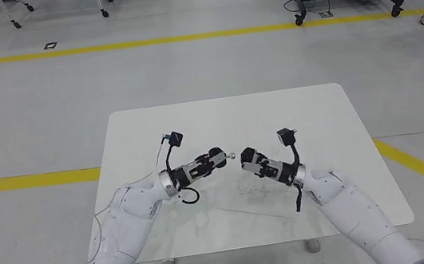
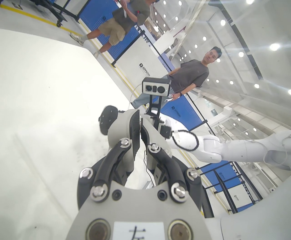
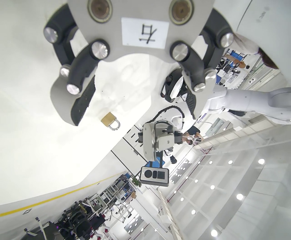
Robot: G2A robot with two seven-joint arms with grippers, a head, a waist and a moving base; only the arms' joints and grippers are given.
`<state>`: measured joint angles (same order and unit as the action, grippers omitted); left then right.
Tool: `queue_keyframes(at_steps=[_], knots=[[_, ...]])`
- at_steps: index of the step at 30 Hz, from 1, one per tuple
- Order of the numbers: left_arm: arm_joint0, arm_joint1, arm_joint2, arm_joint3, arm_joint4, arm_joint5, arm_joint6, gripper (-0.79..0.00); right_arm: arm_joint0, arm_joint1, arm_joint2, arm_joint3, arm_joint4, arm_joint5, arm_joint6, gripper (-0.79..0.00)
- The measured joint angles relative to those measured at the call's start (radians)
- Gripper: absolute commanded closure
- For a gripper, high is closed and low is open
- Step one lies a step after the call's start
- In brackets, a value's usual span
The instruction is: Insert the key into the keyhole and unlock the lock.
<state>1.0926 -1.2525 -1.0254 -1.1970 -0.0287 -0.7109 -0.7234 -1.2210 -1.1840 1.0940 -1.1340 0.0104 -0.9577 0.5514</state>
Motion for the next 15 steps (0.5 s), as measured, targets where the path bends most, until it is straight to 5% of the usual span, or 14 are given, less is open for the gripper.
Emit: queue_keyframes(at_steps=[1,4,15], knots=[[0.001,0.002,0.0,-0.002,0.001,0.008,-0.016,0.0,-0.009,0.008,0.011,-0.02,0.024,0.007,0.038,-0.69],[0.002,0.004,0.012,-0.013,-0.014,0.021,-0.069,0.0,-0.029,0.027,0.037,-0.072,0.076,0.038,0.141,-0.443],[-0.005,0.012,0.024,-0.013,-0.015,0.024,-0.117,0.0,-0.025,0.043,0.016,-0.099,0.155,0.114,0.277,-0.351]])
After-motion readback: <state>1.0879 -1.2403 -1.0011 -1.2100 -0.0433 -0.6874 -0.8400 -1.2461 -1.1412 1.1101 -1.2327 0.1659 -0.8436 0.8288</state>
